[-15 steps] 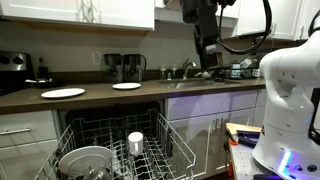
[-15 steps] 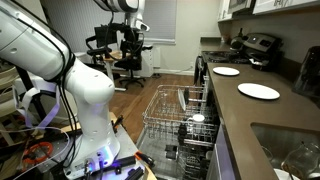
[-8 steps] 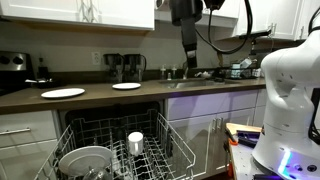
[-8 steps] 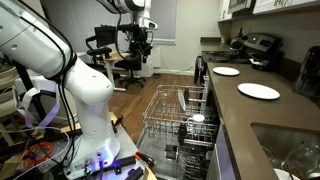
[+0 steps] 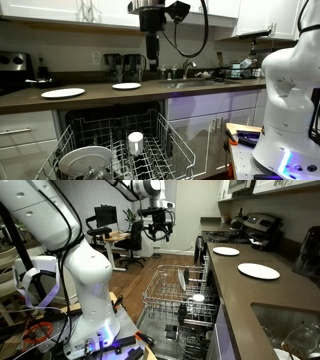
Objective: Pick up the white plate and move it from the left side of the dishwasher to the right side
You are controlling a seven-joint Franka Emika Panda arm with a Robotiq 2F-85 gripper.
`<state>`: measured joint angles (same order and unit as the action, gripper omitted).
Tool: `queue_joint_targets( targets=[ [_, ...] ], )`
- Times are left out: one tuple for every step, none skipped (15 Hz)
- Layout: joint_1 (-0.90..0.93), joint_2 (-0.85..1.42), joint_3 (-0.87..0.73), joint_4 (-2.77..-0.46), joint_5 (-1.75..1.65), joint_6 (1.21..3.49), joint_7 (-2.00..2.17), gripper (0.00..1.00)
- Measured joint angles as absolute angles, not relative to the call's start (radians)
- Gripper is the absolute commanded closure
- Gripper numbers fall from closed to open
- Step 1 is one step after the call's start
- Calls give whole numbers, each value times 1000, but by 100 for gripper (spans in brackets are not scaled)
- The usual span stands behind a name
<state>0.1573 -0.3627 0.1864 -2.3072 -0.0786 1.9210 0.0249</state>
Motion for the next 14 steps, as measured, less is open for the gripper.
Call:
queue_joint_targets(
  targets=[
    [157,-328,178,-2289,-98,1965,-3,0],
    [157,-293,168,-2271,-111,2013,-31,0],
    [157,-260,159,-2254,-115,2059,-58,0],
    [157,-227,150,-2237,-115,2102,-86,0],
    [157,-193,141,-2219,-115,2143,-113,0],
    [157,-161,134,-2201,-115,2176,-137,0],
    [157,-125,126,-2180,-112,2207,-164,0],
    [157,-89,119,-2159,-108,2234,-191,0],
    [157,-52,113,-2138,-100,2257,-219,0],
    [157,-15,109,-2115,-85,2274,-248,0],
    [157,22,107,-2090,-68,2286,-279,0],
    [157,57,107,-2066,-47,2290,-310,0],
    [157,92,108,-2041,-25,2291,-342,0],
    [157,127,110,-2015,-3,2291,-372,0]
  ],
)
